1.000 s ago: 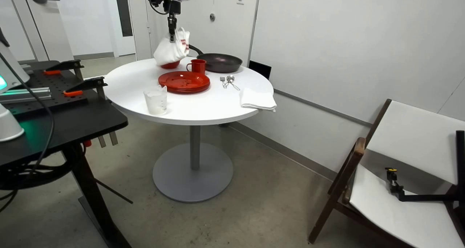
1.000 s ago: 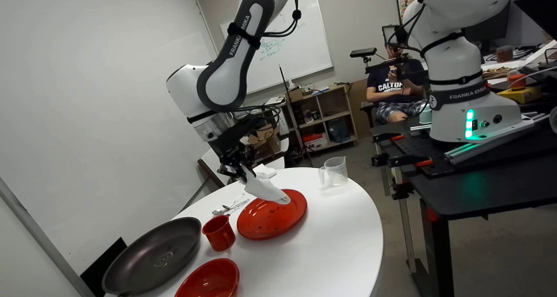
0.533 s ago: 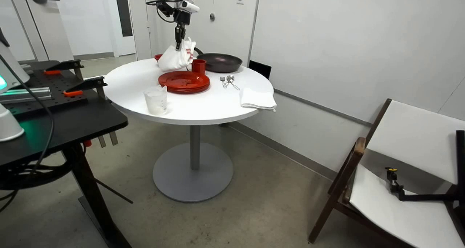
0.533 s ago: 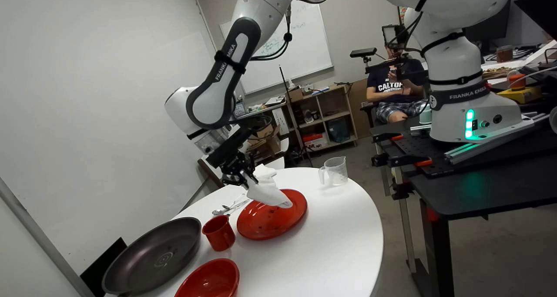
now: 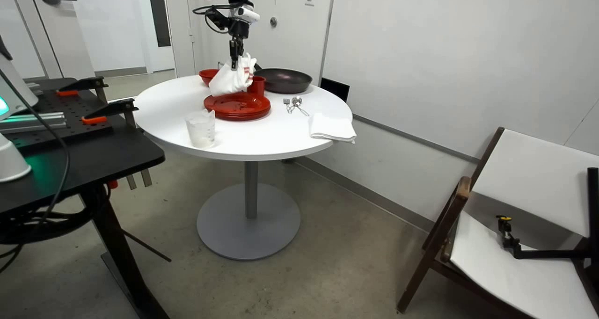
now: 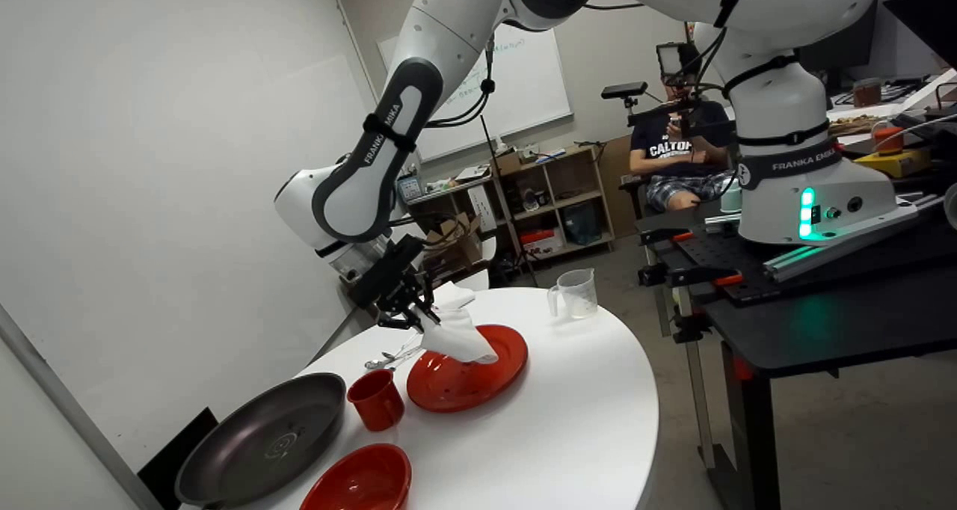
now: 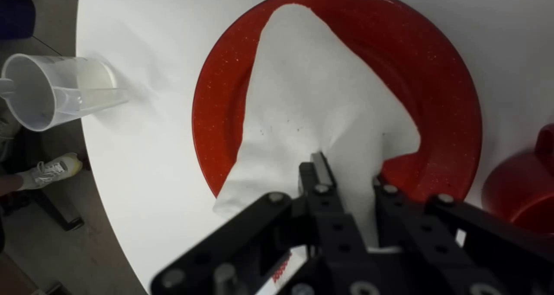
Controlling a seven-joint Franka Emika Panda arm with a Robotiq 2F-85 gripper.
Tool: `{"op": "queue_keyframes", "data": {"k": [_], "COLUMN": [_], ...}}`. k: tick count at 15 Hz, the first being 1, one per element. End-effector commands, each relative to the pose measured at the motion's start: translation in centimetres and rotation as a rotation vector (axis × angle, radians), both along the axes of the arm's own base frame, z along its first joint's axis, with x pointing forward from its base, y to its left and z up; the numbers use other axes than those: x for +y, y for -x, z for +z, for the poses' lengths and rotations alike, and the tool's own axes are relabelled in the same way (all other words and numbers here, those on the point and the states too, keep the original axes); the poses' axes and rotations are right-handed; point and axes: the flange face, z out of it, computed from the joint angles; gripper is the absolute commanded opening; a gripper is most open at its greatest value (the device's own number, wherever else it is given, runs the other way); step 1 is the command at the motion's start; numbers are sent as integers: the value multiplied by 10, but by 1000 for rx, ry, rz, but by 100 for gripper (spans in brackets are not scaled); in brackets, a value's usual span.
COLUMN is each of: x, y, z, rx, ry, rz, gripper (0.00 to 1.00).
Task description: Pick up the cloth and wipe the plate
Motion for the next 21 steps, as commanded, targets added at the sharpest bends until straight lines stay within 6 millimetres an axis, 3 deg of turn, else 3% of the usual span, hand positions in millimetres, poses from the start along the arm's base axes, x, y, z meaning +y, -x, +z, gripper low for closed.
{"op": "queue_keyframes", "data": {"k": [1, 8, 18, 19, 21], "x": [8, 10, 13, 11, 12], "y": [-14, -29, -31, -30, -29], "z": [5, 8, 8, 8, 8], "rx": [-91, -228, -252, -244, -243], "ry": [-9, 14, -17, -19, -19], "rz": [10, 50, 80, 65, 65], "gripper": [6, 6, 5, 15, 15]}}
